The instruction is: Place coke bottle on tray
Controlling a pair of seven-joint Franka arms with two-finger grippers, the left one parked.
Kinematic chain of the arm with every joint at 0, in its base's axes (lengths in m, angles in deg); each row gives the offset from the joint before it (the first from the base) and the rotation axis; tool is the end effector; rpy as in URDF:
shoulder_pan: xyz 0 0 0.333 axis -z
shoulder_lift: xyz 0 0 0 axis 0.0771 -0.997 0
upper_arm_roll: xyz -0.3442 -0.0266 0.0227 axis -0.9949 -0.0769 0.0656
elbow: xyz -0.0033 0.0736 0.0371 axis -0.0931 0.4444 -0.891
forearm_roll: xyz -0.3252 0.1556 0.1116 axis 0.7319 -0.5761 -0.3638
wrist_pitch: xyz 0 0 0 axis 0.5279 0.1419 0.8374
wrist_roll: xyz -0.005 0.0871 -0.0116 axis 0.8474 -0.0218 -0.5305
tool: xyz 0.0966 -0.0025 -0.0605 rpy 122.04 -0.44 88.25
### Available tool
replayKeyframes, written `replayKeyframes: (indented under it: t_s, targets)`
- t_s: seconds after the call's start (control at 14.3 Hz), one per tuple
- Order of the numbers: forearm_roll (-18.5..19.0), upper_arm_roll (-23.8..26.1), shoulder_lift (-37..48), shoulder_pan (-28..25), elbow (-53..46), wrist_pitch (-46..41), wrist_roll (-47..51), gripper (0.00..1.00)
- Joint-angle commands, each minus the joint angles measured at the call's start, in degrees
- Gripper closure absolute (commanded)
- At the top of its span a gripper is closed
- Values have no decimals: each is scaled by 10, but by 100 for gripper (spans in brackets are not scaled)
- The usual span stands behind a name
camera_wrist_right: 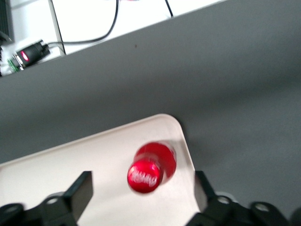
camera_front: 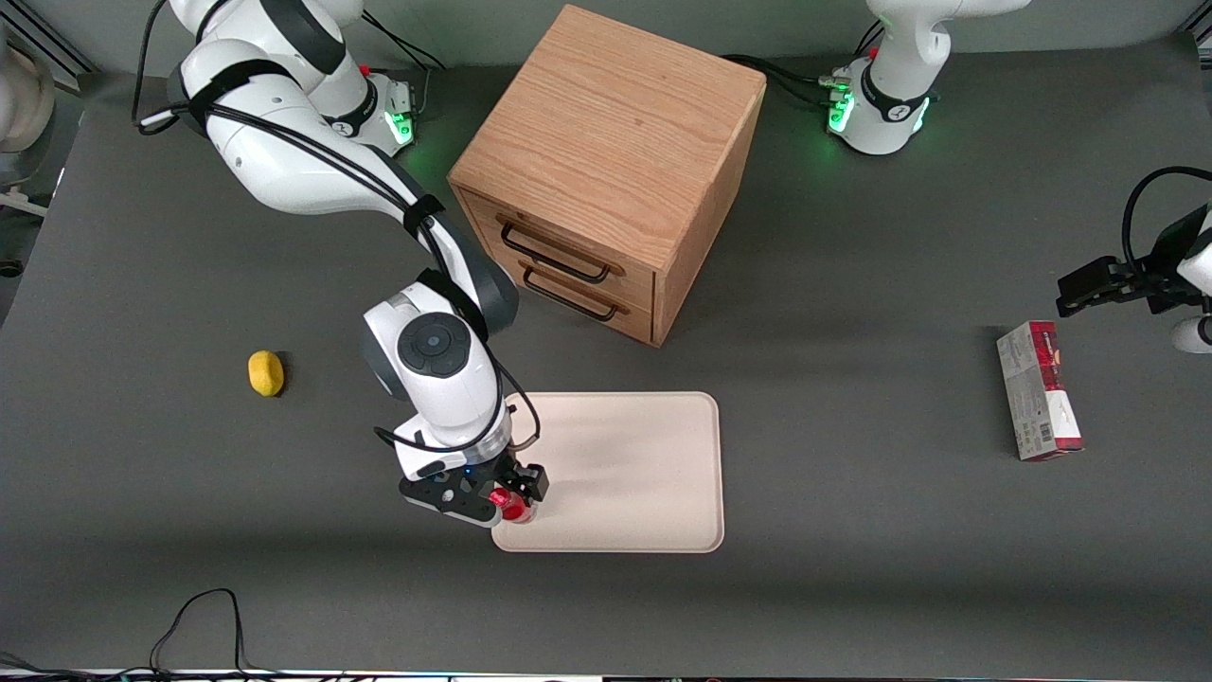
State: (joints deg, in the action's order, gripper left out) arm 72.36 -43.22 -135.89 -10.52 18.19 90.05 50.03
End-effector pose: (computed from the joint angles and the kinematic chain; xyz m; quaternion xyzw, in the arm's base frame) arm 0.7181 0.3524 0.3567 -0.9731 0.1662 -0.1585 0.0184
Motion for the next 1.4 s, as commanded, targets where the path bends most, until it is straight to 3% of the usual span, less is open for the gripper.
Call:
replayKeyframes:
  t_s: [0.0,0.14,0.28,0.56,0.91,1.33]
  targets:
    - [-41,-27,63,-8,7,-32,-8,0]
    - [-118,-52,117,0,13,-131,-85,0]
    - [-143,-75,185,3,60,-213,-178,0]
    - [-234,-128,344,46,203,-279,-346,0]
    - [-297,-205,521,65,352,-309,-509,0]
    - [-326,-206,557,90,362,-341,-526,0]
